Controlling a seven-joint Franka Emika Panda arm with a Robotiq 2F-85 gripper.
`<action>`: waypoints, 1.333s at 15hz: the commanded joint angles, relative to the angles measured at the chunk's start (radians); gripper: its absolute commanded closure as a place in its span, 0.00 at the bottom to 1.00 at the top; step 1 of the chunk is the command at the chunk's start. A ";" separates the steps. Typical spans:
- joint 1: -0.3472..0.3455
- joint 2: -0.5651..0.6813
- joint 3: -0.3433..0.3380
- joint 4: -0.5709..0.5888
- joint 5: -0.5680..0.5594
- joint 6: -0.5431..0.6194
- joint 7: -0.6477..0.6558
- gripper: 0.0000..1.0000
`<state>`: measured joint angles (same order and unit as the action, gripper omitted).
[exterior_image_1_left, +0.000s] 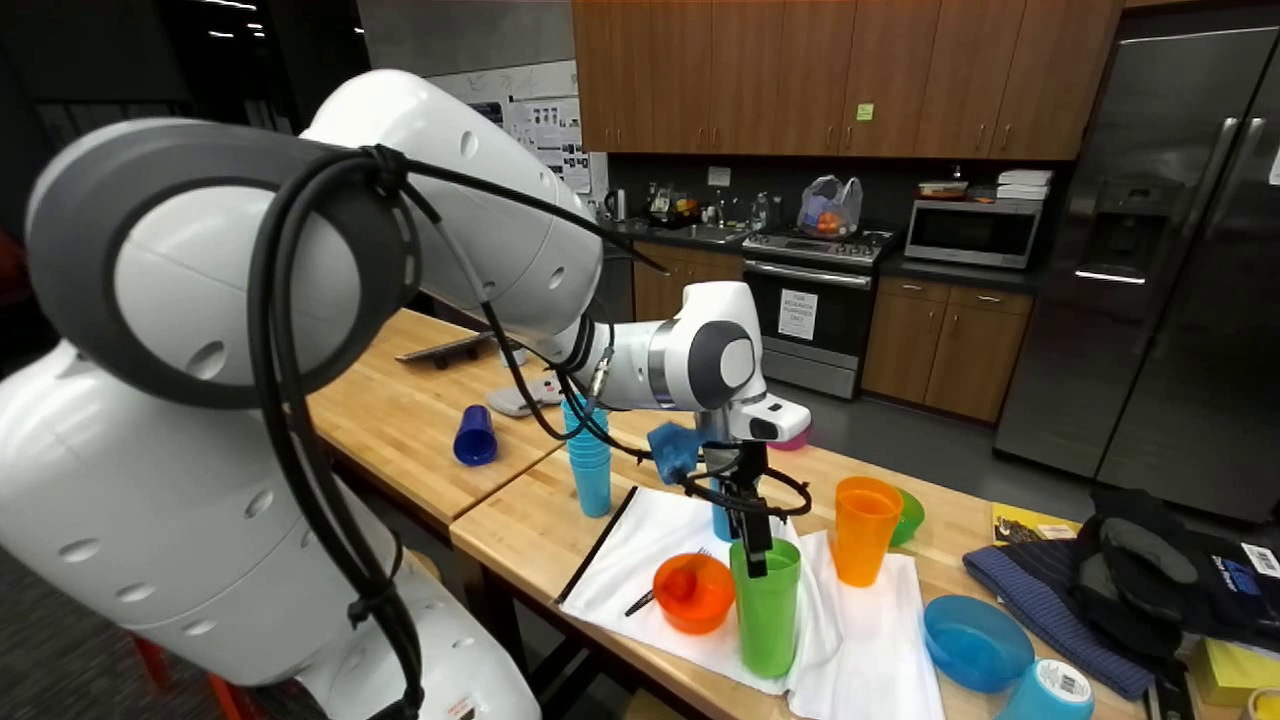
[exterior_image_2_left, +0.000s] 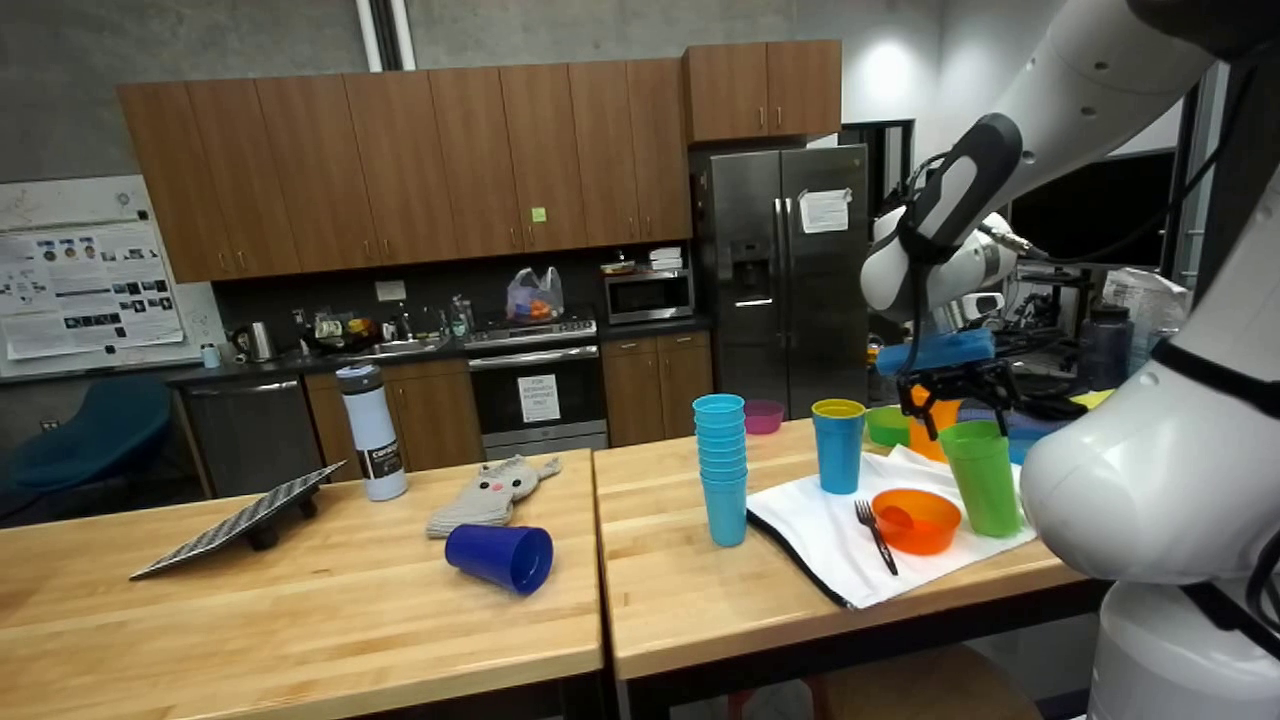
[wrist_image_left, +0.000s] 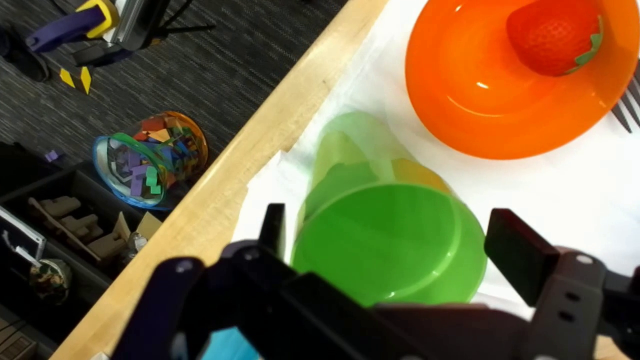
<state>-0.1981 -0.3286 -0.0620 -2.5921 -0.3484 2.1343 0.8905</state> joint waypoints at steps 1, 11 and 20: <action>-0.017 -0.094 -0.010 -0.056 0.018 -0.002 -0.058 0.00; -0.058 -0.177 -0.018 -0.098 0.069 0.003 -0.147 0.00; -0.088 -0.133 -0.022 -0.095 0.064 0.115 -0.317 0.00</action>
<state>-0.2631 -0.4745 -0.0919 -2.6878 -0.2765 2.2080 0.6257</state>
